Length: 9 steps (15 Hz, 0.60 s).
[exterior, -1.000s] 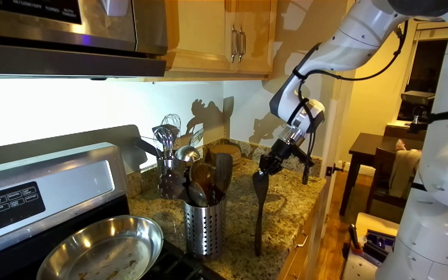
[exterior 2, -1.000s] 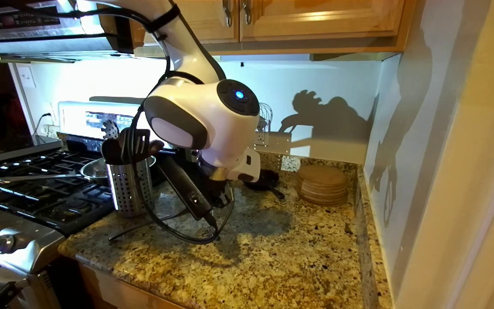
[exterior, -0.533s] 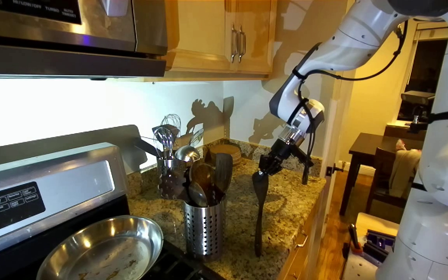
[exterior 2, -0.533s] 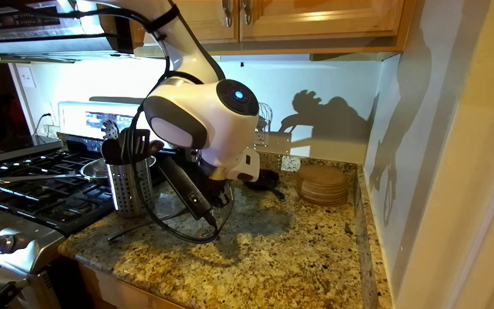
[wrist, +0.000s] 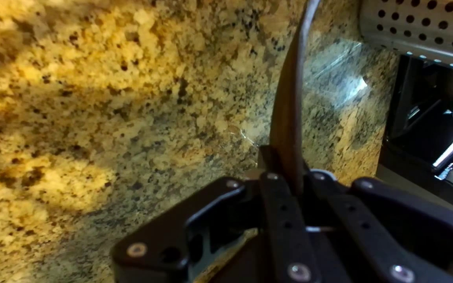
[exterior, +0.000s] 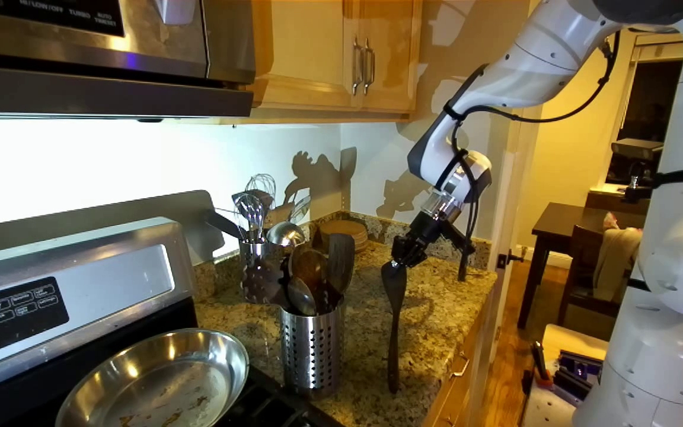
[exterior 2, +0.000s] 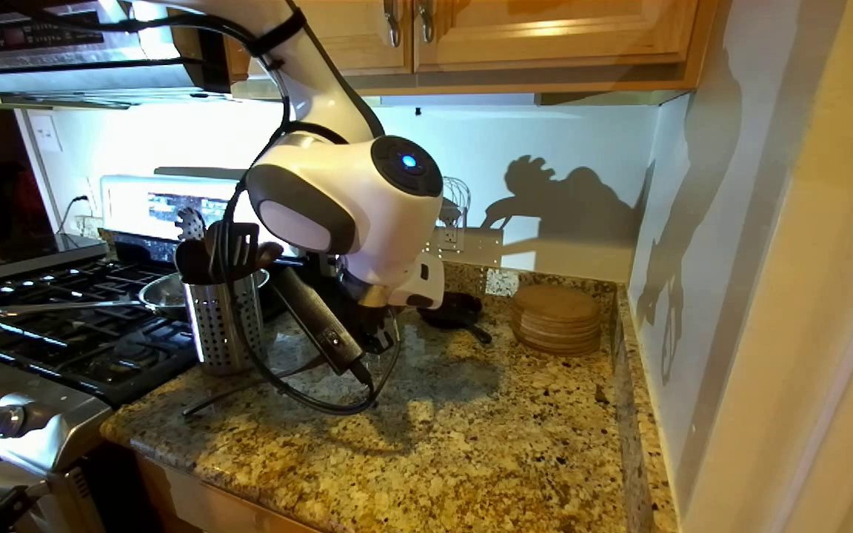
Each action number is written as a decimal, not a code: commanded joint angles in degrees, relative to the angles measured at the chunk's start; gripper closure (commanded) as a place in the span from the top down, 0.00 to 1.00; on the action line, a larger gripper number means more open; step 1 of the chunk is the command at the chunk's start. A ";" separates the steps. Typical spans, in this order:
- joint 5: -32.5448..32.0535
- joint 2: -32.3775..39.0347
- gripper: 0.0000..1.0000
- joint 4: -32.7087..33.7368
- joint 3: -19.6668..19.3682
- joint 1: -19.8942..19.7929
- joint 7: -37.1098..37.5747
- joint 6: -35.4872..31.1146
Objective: Place the black spoon on the counter
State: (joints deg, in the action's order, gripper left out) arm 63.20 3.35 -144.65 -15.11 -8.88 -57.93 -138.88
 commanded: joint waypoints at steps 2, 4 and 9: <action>-0.29 -0.04 0.08 0.00 1.44 -1.32 0.24 0.00; -0.29 -0.04 0.08 0.00 1.48 -1.31 0.24 0.00; -0.02 -0.03 0.07 -0.04 1.56 -1.45 0.40 0.34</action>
State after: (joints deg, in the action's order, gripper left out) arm 63.19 3.45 -144.65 -14.60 -8.90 -57.92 -138.85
